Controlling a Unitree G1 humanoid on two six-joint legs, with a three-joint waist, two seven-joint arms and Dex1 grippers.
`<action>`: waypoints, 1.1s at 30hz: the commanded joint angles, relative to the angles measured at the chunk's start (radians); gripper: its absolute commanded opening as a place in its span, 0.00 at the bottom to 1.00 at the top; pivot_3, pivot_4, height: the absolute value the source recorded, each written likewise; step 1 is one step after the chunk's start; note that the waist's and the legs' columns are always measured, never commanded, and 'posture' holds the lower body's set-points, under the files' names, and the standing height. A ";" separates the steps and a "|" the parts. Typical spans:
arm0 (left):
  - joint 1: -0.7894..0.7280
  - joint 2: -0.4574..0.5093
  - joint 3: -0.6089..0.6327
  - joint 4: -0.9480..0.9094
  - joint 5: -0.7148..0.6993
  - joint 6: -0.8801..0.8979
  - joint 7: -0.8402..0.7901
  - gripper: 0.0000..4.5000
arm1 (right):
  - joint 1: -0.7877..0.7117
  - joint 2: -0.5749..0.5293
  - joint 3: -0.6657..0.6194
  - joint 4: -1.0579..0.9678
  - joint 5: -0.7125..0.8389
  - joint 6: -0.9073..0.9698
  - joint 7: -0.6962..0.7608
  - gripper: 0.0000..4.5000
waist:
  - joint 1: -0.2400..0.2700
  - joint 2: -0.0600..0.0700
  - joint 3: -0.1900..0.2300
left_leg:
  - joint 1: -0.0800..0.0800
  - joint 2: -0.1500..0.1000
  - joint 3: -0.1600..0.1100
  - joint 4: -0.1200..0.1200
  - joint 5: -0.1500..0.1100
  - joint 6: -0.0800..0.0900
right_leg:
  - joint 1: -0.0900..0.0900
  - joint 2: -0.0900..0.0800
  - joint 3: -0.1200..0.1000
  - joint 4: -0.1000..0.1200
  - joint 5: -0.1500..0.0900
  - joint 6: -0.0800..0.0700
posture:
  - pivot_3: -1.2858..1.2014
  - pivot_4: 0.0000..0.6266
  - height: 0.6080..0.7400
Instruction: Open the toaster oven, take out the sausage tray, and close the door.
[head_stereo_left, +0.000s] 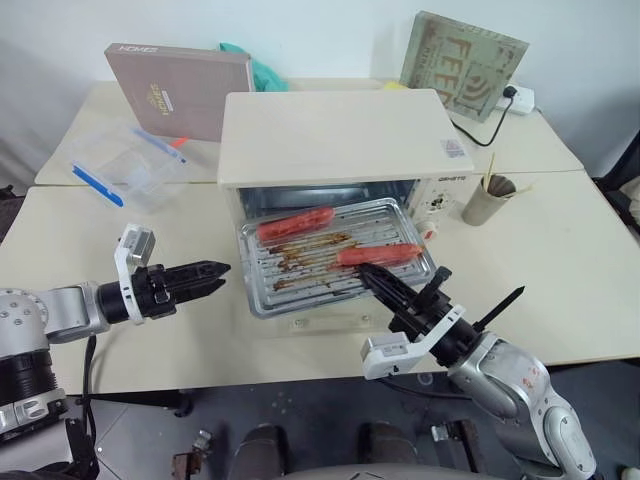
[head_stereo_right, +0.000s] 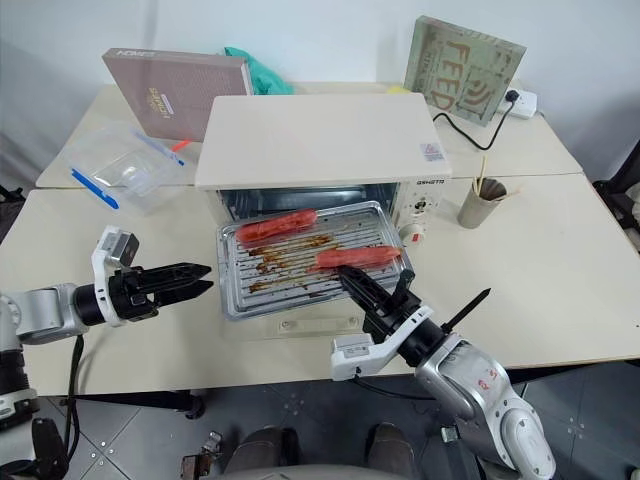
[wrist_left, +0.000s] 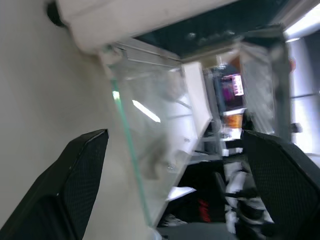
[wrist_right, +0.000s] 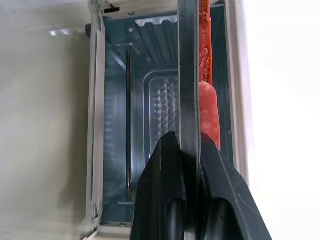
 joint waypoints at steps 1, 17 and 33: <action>0.036 0.024 0.032 0.045 -0.281 0.004 0.155 1.00 | 0.001 -0.011 -0.033 -0.045 0.031 -0.021 -0.012 0.00 | 0.000 0.000 0.000 | 0.000 0.000 0.000 0.000 0.000 0.000 | 0.000 0.000 0.000 0.000 0.000 0.000 | 0.52 0.24 1.00; 0.286 -0.202 -0.137 -0.329 -0.672 -0.377 0.432 1.00 | -0.048 -0.028 -0.036 0.008 0.068 -0.056 -0.010 0.00 | 0.016 0.000 0.000 | 0.011 -0.001 0.002 -0.002 -0.001 0.001 | 0.007 0.001 0.012 -0.003 0.000 -0.001 | 0.52 0.24 1.00; 0.275 -0.338 -0.131 -0.400 -0.672 -0.444 0.588 0.82 | -0.044 -0.038 -0.043 0.008 0.075 -0.061 -0.003 0.00 | 0.026 -0.001 0.000 | 0.011 -0.001 0.004 -0.001 -0.001 0.001 | 0.008 0.001 0.013 -0.005 0.000 -0.001 | 0.52 0.24 1.00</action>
